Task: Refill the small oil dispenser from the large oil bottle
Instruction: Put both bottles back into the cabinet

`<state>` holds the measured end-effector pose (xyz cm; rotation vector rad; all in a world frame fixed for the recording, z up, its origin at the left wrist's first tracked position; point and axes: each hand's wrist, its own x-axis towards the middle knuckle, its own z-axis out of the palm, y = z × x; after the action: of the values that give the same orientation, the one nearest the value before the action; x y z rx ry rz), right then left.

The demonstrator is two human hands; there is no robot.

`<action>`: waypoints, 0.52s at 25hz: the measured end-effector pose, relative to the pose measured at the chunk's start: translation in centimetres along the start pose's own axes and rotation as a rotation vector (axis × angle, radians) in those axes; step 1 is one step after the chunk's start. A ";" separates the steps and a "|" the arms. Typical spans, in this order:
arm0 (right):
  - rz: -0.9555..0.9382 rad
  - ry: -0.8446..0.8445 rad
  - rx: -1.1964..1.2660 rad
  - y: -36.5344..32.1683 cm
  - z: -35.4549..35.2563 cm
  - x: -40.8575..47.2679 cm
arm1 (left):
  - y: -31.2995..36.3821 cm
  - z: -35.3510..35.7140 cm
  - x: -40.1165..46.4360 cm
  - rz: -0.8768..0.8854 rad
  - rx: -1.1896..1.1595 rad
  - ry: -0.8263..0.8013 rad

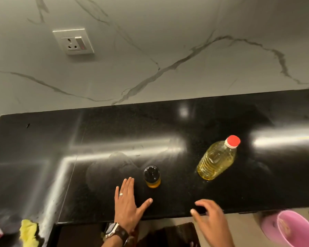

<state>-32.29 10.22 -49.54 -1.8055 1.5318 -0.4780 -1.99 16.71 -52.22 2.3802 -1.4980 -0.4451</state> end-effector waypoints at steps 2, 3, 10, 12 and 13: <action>0.212 0.076 0.134 1.1 -1.9 1.4 | 1.5 -0.2 -0.1 -0.071 -0.136 0.025; 0.264 0.123 0.199 1.1 -2.7 2.5 | 2.2 -0.4 0.0 -0.122 -0.237 0.039; 0.231 0.161 0.376 -0.7 -4.4 10.1 | 7.1 -1.4 2.1 -0.284 -0.665 0.135; 0.211 0.203 0.389 -1.2 -4.3 10.7 | 7.6 -1.2 2.5 -0.286 -0.694 0.156; 0.196 0.222 0.377 -1.4 -4.2 10.6 | 7.8 -1.2 2.5 -0.292 -0.698 0.159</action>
<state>-31.72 -1.08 -47.41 -1.3356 1.6186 -0.8312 -6.80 11.30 -48.27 1.9964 -0.7475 -0.6901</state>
